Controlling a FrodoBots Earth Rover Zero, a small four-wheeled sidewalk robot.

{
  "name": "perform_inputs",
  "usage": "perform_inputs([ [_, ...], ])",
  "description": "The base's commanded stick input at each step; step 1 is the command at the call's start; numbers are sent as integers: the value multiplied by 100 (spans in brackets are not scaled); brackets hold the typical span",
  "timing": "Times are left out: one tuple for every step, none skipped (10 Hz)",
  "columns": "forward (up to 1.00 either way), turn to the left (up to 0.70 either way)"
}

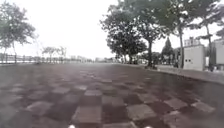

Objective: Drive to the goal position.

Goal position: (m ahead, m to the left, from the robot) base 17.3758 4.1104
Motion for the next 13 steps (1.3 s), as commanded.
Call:
perform_inputs([
  [100, 0],
  [100, 0],
  [100, 0],
  [100, 0],
  [100, 0],
  [100, 18],
  [100, 40],
  [100, 0],
  [100, 0],
  [100, 0],
  [100, 0],
  [100, 0],
  [100, 0],
])
